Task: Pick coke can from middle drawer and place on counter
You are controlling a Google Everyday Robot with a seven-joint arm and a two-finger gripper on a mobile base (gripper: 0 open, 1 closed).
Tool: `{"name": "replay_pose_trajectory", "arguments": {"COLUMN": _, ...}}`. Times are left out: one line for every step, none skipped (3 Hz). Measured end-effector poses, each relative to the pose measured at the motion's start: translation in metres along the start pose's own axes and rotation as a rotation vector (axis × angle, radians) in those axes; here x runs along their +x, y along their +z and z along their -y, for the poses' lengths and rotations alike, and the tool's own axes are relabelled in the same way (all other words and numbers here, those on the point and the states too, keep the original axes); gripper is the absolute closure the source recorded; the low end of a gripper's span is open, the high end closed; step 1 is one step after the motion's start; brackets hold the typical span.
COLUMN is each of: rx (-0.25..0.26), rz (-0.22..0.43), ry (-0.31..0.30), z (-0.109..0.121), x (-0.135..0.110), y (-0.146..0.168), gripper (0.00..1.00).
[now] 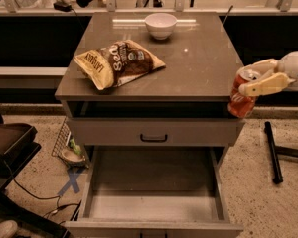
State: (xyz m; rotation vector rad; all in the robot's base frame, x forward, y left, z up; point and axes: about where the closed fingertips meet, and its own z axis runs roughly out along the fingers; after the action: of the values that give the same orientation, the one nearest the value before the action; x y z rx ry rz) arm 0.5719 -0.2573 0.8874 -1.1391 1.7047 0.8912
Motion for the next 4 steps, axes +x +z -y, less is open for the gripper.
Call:
{"name": "replay_pose_trajectory", "arguments": {"rx": 0.044, "rz": 0.032, "ry": -0.023, "z": 0.013, "x": -0.028, "y": -0.005, "gripper": 1.0}}
{"name": "replay_pose_trajectory", "arguments": {"rx": 0.068, "rz": 0.067, "ry": -0.059, "z": 0.028, "x": -0.048, "y": 0.016, "gripper": 1.0}}
{"name": "replay_pose_trajectory", "arguments": {"rx": 0.071, "rz": 0.086, "ry": -0.073, "z": 0.044, "x": -0.062, "y": 0.043, "gripper": 1.0}}
{"name": "replay_pose_trajectory", "arguments": {"rx": 0.056, "rz": 0.056, "ry": -0.076, "z": 0.063, "x": -0.057, "y": 0.084, "gripper": 1.0}}
